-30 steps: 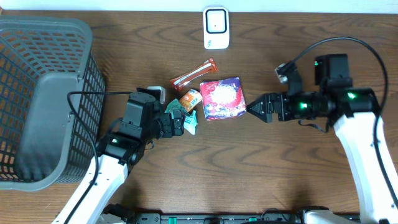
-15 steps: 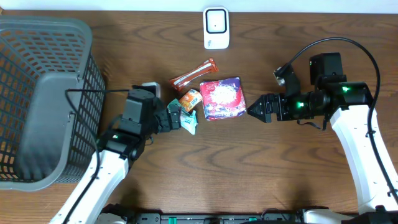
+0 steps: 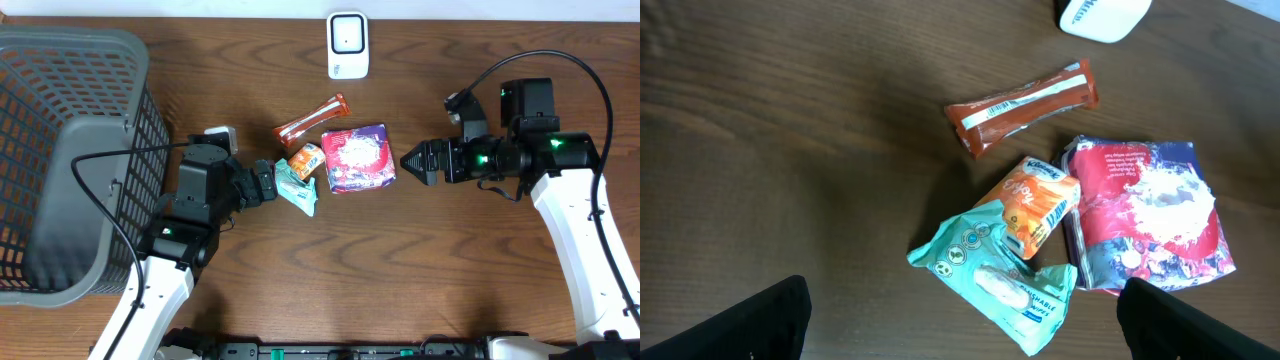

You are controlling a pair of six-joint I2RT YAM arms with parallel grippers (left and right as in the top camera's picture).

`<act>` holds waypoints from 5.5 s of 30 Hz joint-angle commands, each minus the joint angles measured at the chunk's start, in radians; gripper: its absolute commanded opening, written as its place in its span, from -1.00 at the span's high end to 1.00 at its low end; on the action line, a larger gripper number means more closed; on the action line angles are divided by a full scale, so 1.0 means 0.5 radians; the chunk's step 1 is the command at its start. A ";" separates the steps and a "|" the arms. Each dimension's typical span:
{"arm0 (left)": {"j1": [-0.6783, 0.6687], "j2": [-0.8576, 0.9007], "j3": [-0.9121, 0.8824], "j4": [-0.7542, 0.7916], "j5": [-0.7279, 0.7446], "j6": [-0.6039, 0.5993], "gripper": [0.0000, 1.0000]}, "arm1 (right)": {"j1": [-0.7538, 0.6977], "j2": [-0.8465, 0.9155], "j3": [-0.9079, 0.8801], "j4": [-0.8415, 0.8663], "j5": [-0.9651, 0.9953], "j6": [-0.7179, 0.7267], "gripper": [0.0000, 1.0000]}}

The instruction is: Scan the item barcode

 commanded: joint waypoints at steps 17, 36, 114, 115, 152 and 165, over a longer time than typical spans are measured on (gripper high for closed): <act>0.007 0.018 0.014 0.001 -0.025 -0.009 -0.96 | -0.004 0.493 0.014 0.459 0.019 -0.031 -0.99; 0.007 0.018 0.014 0.001 -0.025 -0.009 -0.96 | 0.051 0.901 0.014 0.800 -0.044 0.094 -0.92; 0.007 0.018 0.014 0.001 -0.025 -0.009 -0.96 | 0.497 1.093 1.185 -0.328 1.325 0.380 -0.56; 0.007 0.018 0.014 0.001 -0.025 -0.009 -0.95 | 0.475 1.093 1.183 -0.327 1.296 0.359 -0.56; 0.007 0.018 0.014 0.001 -0.025 -0.009 -0.96 | -0.101 1.208 1.184 -0.331 1.076 0.117 0.98; 0.007 0.018 0.014 0.001 -0.025 -0.009 -0.96 | 0.439 1.283 1.052 -0.420 2.663 0.900 0.90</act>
